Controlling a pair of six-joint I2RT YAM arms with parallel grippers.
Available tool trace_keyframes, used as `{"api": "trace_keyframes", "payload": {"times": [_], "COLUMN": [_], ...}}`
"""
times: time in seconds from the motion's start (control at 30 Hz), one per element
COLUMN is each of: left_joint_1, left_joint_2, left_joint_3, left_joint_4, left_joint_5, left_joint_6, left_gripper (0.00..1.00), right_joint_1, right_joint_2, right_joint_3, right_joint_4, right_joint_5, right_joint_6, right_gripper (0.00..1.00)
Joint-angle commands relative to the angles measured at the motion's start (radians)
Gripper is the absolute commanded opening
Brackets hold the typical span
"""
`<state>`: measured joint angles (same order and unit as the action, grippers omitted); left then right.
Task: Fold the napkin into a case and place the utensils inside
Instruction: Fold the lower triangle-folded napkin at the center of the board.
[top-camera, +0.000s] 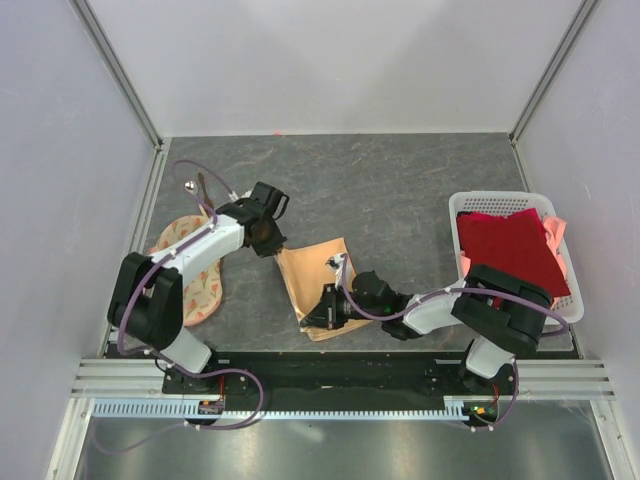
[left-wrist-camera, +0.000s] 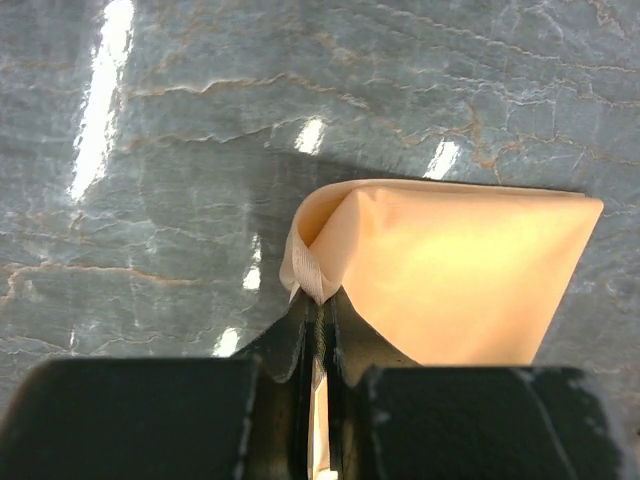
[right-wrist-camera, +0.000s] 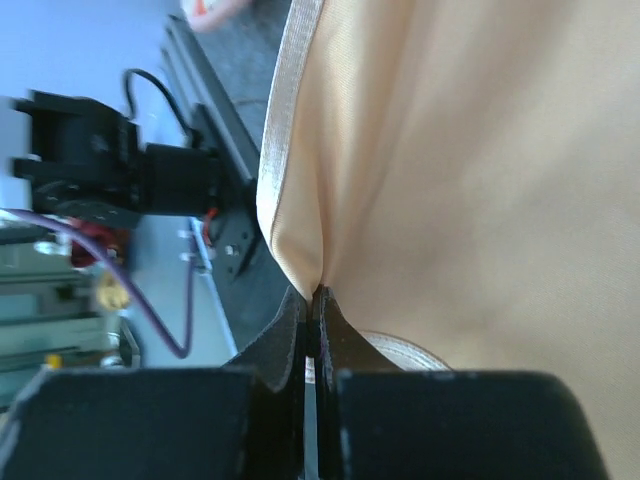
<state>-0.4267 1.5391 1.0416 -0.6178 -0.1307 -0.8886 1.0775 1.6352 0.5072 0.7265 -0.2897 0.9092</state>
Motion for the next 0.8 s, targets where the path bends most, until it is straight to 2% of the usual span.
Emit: {"api": "trace_keyframes", "payload": {"times": [0.0, 0.07, 0.27, 0.5, 0.6, 0.7, 0.77], "left_joint_1": [-0.047, -0.091, -0.153, -0.205, -0.219, -0.236, -0.248], "left_joint_2": [0.076, 0.127, 0.269, 0.364, 0.392, 0.423, 0.441], "left_joint_3": [0.144, 0.193, 0.328, 0.419, 0.449, 0.474, 0.488], "left_joint_4": [0.029, 0.0, -0.094, -0.114, -0.125, -0.125, -0.125], "left_joint_5": [-0.231, -0.285, -0.366, -0.414, -0.426, -0.428, -0.423], "left_joint_6": [-0.05, -0.055, -0.091, -0.125, -0.138, -0.13, -0.125], "left_gripper": [0.02, 0.02, 0.02, 0.02, 0.02, 0.02, 0.02], "right_joint_1": [-0.04, -0.073, -0.146, -0.214, -0.234, -0.248, -0.248], "right_joint_2": [0.044, 0.061, 0.083, 0.09, 0.098, 0.092, 0.072], "right_joint_3": [-0.11, -0.156, -0.238, -0.309, -0.334, -0.343, -0.335], "right_joint_4": [0.312, 0.421, 0.476, 0.472, 0.458, 0.407, 0.303], "right_joint_5": [-0.242, -0.275, -0.301, -0.338, -0.33, -0.321, -0.31], "right_joint_6": [0.161, 0.204, 0.218, 0.189, 0.172, 0.145, 0.111], "right_gripper": [0.0, 0.0, 0.0, 0.0, 0.04, 0.09, 0.11]}}
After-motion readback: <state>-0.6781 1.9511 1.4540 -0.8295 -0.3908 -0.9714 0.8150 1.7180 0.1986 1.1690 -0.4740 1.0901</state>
